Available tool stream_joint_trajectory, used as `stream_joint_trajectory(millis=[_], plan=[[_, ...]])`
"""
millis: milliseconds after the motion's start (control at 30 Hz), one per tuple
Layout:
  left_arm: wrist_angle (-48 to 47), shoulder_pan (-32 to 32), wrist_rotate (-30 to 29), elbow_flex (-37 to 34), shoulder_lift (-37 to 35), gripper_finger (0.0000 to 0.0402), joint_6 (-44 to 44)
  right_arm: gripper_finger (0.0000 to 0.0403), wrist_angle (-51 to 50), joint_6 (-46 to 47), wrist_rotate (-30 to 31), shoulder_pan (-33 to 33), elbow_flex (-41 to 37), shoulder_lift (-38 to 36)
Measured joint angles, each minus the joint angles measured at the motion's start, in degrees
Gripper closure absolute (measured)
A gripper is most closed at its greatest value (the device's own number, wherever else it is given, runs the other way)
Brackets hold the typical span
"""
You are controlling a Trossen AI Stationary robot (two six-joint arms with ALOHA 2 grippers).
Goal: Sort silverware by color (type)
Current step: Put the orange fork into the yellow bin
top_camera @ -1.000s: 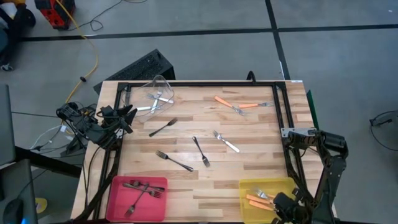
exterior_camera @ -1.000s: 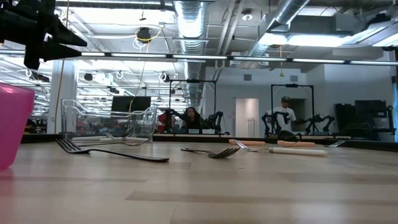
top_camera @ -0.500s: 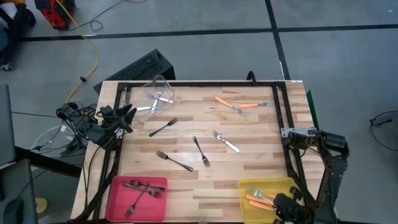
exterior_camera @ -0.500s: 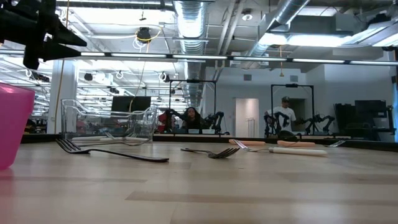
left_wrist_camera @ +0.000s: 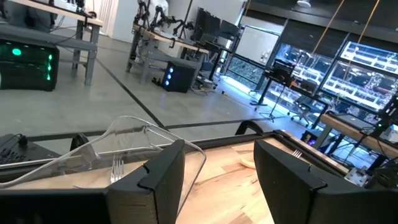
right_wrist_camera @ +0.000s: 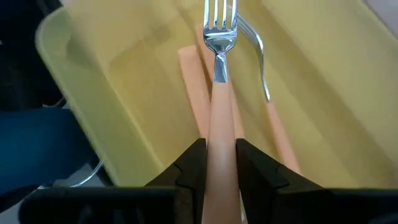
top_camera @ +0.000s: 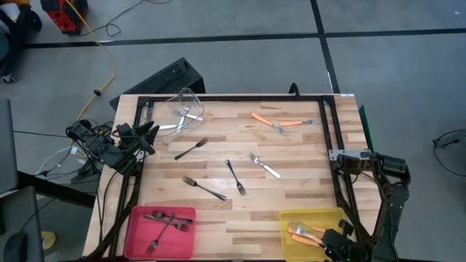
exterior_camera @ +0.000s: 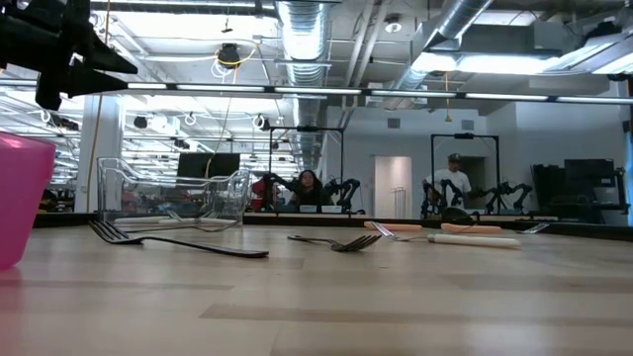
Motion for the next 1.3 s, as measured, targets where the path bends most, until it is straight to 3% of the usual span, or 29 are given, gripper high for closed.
stream_joint_trajectory(millis=[267,667,967,1300], plan=[[0.0,0.0,0.0,0.0,0.0,0.0223,0.0,0.0305,8.1,-8.1,-9.5,-1.9,-3.3,0.0],[0.0,0.0,-0.1,0.0,0.0,0.0223,0.2,0.0304,7.0,-15.4,-17.7,-6.9,-3.3,0.0],[0.0,0.0,-0.1,0.0,0.0,0.0223,0.2,0.0301,8.3,-20.2,-29.0,-10.8,-3.3,0.0],[0.0,0.0,-0.1,0.0,0.0,0.0223,0.5,0.03,7.6,-24.2,-30.1,-14.0,-3.3,0.0]])
